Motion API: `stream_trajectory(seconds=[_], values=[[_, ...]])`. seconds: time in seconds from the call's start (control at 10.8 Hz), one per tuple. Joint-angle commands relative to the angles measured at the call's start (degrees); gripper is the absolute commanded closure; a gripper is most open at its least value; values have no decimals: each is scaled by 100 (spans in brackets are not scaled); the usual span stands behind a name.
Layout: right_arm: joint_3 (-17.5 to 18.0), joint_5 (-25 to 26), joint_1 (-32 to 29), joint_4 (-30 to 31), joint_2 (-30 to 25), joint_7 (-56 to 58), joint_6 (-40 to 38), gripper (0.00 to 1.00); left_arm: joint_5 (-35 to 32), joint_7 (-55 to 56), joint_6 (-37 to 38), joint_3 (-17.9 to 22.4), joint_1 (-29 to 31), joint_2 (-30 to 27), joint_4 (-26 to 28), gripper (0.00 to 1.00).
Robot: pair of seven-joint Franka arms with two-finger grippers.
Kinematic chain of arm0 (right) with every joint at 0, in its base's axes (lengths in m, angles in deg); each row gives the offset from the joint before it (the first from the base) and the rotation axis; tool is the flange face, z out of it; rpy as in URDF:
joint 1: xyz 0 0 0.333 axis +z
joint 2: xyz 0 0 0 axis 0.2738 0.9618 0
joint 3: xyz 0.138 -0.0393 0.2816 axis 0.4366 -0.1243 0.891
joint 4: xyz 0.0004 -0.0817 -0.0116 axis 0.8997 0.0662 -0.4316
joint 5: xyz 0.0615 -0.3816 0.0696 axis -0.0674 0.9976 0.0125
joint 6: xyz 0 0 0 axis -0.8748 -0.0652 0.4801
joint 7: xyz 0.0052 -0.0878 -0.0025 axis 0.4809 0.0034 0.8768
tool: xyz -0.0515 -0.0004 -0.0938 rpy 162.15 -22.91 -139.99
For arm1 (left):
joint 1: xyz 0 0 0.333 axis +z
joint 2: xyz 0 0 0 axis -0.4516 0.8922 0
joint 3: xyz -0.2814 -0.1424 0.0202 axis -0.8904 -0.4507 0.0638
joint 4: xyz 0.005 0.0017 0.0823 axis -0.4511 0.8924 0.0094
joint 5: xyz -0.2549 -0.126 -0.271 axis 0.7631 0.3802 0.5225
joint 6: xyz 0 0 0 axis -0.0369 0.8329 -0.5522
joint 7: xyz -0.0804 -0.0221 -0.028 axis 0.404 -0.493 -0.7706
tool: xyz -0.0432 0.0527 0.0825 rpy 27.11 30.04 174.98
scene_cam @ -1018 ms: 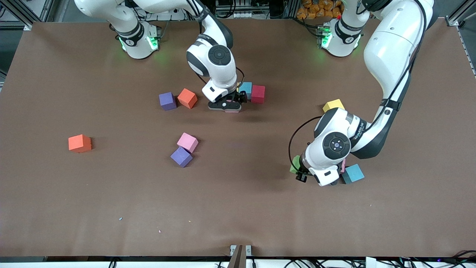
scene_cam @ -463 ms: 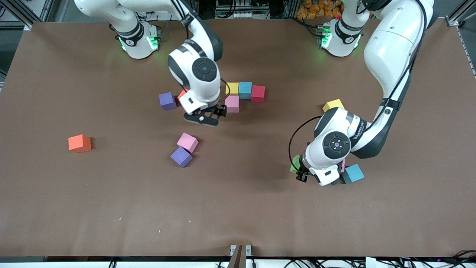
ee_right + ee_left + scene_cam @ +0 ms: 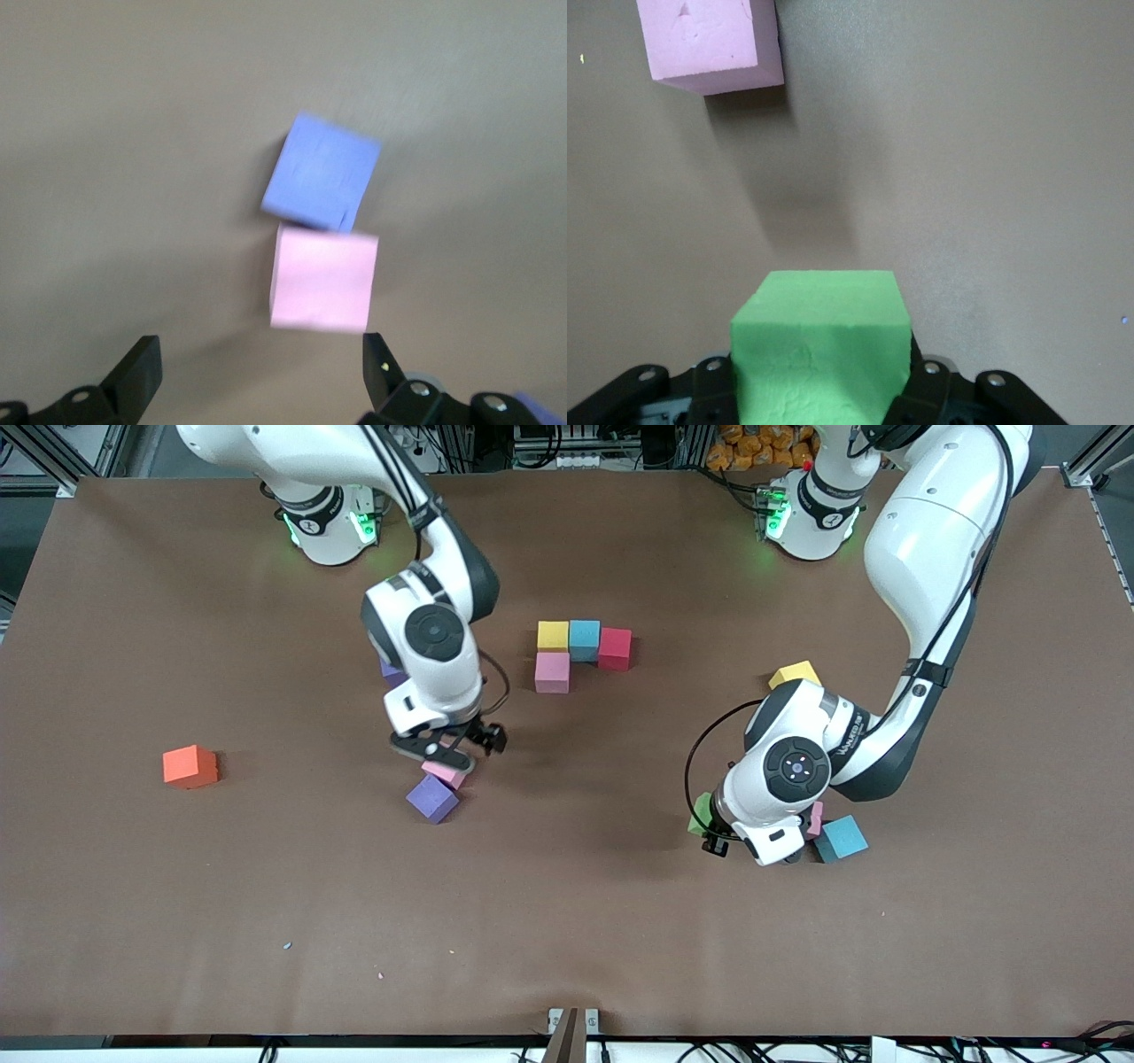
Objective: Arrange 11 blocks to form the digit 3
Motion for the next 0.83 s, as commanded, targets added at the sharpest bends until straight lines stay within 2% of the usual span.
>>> stream_trajectory(seconds=[0.0, 0.65, 0.74], values=[[-318, -146, -40, -105, 329, -97, 453, 0, 85, 67, 75, 34, -30, -98, 73, 90], [-319, -191, -49, 149, 516, -45, 579, 0, 76, 67, 75, 34, -39, -98, 73, 90], [-310, -392, -32, 167, 489, -53, 561, 0, 76, 67, 75, 34, -39, -98, 73, 90]])
